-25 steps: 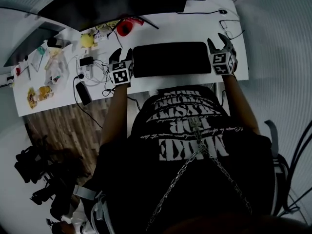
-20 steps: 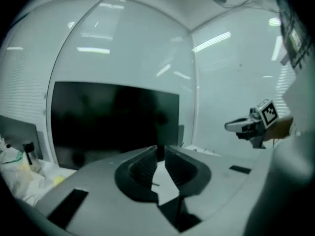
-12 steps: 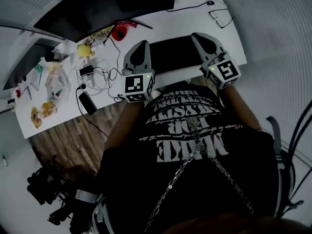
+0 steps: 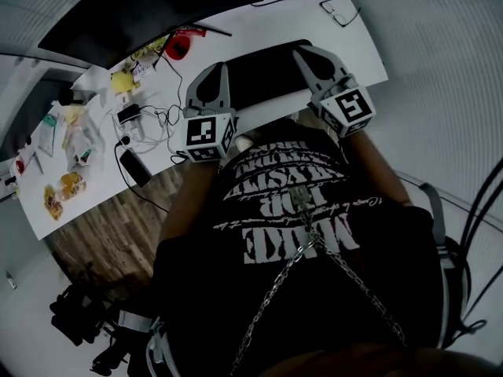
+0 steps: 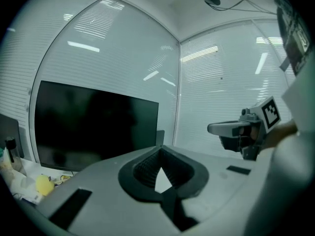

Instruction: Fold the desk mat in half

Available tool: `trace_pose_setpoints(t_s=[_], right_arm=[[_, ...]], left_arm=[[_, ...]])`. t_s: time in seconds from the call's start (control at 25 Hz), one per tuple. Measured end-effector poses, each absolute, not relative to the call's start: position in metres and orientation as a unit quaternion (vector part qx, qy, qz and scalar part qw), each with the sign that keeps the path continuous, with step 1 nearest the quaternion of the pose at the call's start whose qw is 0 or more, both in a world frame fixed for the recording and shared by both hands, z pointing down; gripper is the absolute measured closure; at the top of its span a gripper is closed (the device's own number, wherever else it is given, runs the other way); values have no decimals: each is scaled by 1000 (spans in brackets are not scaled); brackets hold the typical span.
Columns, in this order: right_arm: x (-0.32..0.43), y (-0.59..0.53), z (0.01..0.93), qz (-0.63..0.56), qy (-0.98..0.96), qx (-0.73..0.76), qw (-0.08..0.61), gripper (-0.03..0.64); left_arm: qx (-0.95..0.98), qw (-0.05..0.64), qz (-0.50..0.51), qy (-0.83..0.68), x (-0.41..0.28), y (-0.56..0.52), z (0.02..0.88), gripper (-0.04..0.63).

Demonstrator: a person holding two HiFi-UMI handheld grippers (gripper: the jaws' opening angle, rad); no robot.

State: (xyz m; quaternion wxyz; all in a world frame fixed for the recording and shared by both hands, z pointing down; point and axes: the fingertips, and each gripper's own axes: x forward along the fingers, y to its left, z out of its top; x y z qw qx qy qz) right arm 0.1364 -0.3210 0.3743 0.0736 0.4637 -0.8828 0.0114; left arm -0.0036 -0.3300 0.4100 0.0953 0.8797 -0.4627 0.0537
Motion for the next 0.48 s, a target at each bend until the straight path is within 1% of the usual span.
trace_pose_setpoints(t_s=[0.48], right_arm=[[123, -320, 383, 23, -886, 458, 74, 617]], left_arm=[[881, 103, 58, -457, -12, -328, 413, 588]])
